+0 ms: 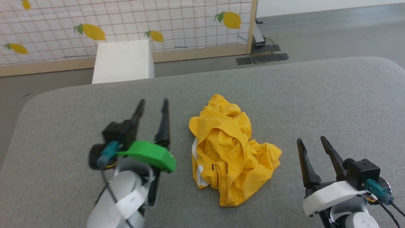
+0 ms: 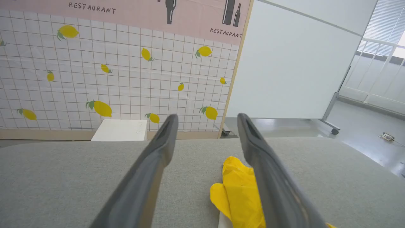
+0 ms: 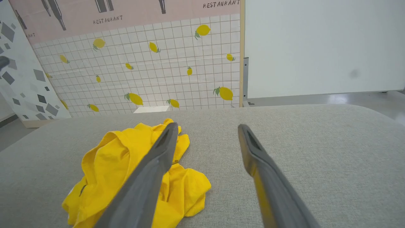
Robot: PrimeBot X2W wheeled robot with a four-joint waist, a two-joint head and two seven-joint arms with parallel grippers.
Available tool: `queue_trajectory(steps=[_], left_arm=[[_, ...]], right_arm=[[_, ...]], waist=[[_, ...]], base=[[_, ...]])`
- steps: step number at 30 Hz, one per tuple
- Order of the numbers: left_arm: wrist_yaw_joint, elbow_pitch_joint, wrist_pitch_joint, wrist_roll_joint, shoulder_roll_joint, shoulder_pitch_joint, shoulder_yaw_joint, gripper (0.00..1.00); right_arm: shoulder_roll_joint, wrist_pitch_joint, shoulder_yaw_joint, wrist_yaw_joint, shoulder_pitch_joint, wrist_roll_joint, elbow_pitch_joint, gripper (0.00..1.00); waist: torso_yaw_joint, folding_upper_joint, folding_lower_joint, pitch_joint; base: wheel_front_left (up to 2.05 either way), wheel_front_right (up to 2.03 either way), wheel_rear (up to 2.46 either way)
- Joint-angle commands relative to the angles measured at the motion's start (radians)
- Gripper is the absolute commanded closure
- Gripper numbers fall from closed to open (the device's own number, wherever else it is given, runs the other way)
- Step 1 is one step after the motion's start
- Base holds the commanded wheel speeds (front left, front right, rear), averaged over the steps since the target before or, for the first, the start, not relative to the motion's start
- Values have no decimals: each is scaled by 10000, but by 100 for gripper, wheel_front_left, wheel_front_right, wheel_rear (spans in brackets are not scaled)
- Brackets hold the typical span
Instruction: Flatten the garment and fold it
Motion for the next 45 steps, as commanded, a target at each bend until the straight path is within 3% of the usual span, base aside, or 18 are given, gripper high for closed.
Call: queue_trajectory(steps=[1, 14, 20, 27, 28, 29, 32, 36, 41, 45], left_arm=[[-84, -373, -70, 299, 113, 499, 318, 0], [-1218, -1727, -75, 1889, -110, 2902, 2673, 0], [-1589, -1904, -75, 2354, -455, 3045, 3177, 0], [-1824, -1976, -75, 2632, -770, 3042, 3462, 0], [-1840, -1981, -75, 2649, -792, 3045, 3482, 0], [-1862, -1980, -75, 2656, -814, 3046, 3502, 0], [-1908, -1987, -75, 2664, -854, 3040, 3556, 0], [-1934, -2007, -76, 2675, -882, 3039, 3627, 0], [-1949, -2003, -76, 2692, -896, 3046, 3673, 0], [-1909, -2007, -76, 2622, -899, 3100, 3634, 0]], right_arm=[[-1, 67, -21, -15, 27, 7, -22, 0], [-1, 1141, -633, -15, -930, -192, 1254, 0], [-1, 3203, -698, -15, -1922, -143, 2916, 0], [-1, 6550, -122, -15, -2729, -196, 4640, 0], [-1, 6892, -75, -15, -2739, -275, 4709, 59], [-1, 7208, -75, -15, -2735, -380, 4705, 100], [-1, 6967, -459, -15, -2689, -636, 4170, 100], [-1, 5247, -1555, -15, -2426, -777, 3098, 100], [-1, 3666, -3664, -15, -1784, -844, 2203, 100], [-1, 3579, -5294, -15, -1237, -779, 2209, 100]], waist=[[287, -1, 1, -7], [1267, -1, 1, 294], [1604, -1, 1, 542], [1809, -1, 1, 685], [1817, -1, 1, 694], [1827, -1, 1, 705], [1823, -1, 1, 733], [1772, -1, 1, 729], [1653, -1, 1, 662], [1512, -1, 1, 588]], base=[[0, 0, 0], [0, 0, 0], [0, 0, 0], [0, 0, 0], [0, 0, 0], [0, 0, 0], [0, 0, 0], [0, 0, 0], [0, 0, 0], [0, 0, 0]])
